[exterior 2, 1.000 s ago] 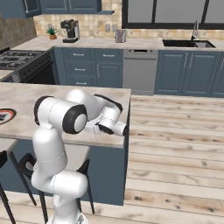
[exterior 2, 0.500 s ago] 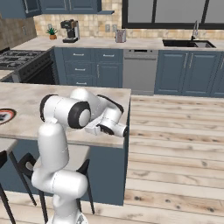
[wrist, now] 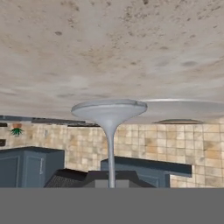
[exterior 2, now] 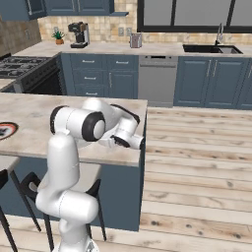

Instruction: Retrieve the wine glasses from the counter and place one next to each plate.

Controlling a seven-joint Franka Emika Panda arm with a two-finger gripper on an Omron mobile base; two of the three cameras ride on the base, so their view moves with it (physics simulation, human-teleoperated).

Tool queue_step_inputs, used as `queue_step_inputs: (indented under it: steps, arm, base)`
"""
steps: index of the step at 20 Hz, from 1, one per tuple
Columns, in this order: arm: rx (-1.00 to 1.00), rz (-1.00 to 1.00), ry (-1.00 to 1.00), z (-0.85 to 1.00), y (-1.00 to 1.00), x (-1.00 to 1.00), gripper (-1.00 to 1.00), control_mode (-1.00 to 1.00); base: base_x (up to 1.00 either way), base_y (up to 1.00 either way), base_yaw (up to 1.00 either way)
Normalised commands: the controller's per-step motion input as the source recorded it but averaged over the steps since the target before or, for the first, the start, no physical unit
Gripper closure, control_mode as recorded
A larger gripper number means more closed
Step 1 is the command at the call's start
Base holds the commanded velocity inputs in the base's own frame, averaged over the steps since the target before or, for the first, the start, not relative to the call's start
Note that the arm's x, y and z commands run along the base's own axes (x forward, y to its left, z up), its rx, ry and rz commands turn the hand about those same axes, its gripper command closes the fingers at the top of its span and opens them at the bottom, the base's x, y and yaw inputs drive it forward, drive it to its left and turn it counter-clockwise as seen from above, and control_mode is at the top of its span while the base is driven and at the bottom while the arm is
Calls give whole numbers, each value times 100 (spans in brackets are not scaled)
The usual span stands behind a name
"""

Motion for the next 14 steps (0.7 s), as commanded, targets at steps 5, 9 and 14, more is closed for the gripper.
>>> queue_step_inputs:
  steps: [5, 9, 14]
  arm:
    - [0, 0, 0, -2, 0, 20, 100, -100]
    - [0, 0, -1, -27, 1, 9, 100, -100]
    - [0, 0, 0, -40, 0, 17, 100, -100]
  base:
    - [0, 0, 0]
    - [0, 0, 0]
    - [0, 0, 0]
